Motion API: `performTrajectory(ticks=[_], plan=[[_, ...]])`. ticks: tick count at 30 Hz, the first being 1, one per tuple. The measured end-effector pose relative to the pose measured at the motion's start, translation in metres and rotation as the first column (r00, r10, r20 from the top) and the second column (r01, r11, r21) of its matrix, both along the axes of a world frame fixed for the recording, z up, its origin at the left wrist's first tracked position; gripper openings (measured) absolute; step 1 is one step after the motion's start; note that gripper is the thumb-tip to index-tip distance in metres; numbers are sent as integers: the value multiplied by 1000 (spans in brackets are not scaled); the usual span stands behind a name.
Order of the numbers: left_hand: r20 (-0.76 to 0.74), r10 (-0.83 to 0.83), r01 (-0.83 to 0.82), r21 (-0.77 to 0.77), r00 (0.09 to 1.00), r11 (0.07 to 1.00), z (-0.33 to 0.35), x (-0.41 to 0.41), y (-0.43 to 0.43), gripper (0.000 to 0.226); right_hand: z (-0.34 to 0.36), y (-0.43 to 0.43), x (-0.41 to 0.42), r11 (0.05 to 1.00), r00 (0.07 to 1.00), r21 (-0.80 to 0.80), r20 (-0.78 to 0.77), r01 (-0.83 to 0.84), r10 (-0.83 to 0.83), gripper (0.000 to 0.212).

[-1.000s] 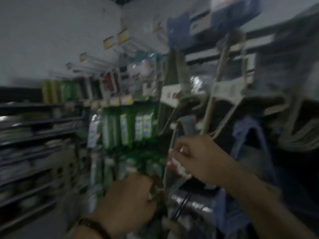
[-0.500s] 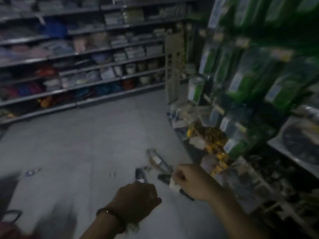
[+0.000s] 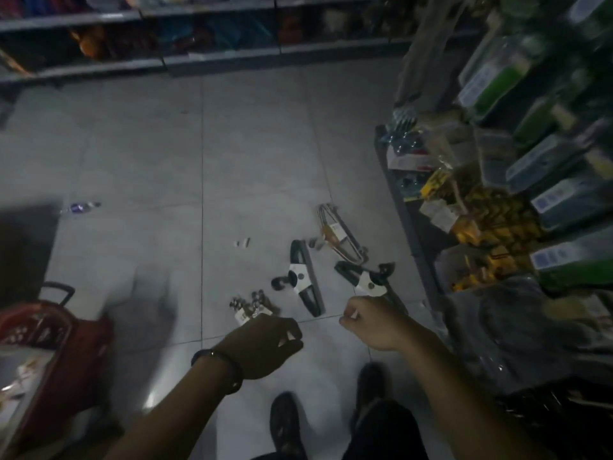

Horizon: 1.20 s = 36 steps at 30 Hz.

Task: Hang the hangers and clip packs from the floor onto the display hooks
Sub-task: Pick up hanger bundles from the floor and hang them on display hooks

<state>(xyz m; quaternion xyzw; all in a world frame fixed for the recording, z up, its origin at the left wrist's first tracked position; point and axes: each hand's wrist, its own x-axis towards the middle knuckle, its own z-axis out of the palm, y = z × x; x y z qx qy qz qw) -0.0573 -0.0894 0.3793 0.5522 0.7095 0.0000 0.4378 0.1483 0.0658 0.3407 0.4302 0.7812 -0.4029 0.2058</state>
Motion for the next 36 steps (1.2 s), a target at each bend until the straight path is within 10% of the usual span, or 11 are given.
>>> performTrajectory(ticks=[19,27,36], plan=[[97,508,-435,-396,856,809,-480,-3,324,36,-495,358,-46,987,963,-113,255,114,-82,33],[210,795,-674,-435,569,597,-710,5,409,35,-709,416,-87,996,960,72,280,-47,25,118],[244,837,-706,-454,489,544,-810,22,422,40,-819,413,-127,979,968,184,217,90,-129,166]])
